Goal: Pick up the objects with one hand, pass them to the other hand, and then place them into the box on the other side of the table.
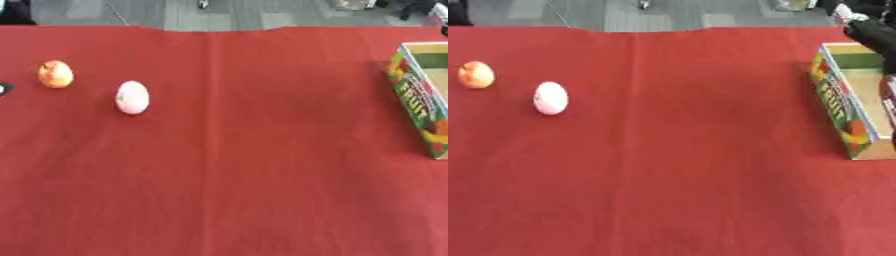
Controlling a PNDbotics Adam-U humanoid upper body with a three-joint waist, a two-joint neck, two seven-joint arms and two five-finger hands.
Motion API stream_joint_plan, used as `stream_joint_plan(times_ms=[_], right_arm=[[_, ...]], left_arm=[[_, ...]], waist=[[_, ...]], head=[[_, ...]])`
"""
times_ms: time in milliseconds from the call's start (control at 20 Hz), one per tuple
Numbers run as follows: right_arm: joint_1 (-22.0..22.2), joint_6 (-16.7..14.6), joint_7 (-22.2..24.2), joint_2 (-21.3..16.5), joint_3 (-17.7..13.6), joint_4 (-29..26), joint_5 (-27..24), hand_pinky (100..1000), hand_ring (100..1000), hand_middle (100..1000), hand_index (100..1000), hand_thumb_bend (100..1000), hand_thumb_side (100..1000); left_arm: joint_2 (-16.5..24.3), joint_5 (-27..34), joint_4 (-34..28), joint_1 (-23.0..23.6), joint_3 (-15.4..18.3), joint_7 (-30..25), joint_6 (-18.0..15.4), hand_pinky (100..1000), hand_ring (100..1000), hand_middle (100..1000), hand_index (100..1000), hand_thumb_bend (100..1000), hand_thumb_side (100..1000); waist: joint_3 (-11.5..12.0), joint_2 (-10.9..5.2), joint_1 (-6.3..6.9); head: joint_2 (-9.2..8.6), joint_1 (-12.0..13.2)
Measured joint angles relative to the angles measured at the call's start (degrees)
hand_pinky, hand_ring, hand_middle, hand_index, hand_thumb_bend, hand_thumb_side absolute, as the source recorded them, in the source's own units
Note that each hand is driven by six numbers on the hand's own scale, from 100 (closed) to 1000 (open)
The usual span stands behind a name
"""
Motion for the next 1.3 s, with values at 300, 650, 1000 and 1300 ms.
stream_joint_plan(times_ms=[300,650,1000,1300], right_arm=[[-1.1,0.5,0.5,0.4,0.8,0.0,0.4,777,783,699,769,519,287],[-1.5,0.9,0.9,0.7,1.2,-0.1,1.0,777,781,697,769,521,289],[-1.5,0.9,1.1,0.9,1.4,-0.1,1.2,777,781,695,769,523,289],[-1.6,0.7,1.3,1.3,1.6,-0.1,1.3,777,781,694,768,524,290]], left_arm=[[-1.7,3.9,5.6,-4.2,1.7,-5.8,-0.6,807,815,756,826,457,160],[-2.2,6.5,5.7,-5.8,3.0,-13.0,1.7,810,819,764,828,467,173],[-2.2,1.5,3.6,-6.7,6.2,-19.3,6.6,805,817,763,823,500,136],[-2.3,-3.4,2.8,-6.8,8.1,-21.0,8.6,804,817,762,817,480,130]], waist=[[-1.5,1.06,0.69],[-2.5,1.82,1.28],[-2.8,2.50,1.52],[-3.2,3.10,1.52]], head=[[-0.93,1.4],[-1.43,2.3],[-1.51,3.3],[-1.98,4.3]])
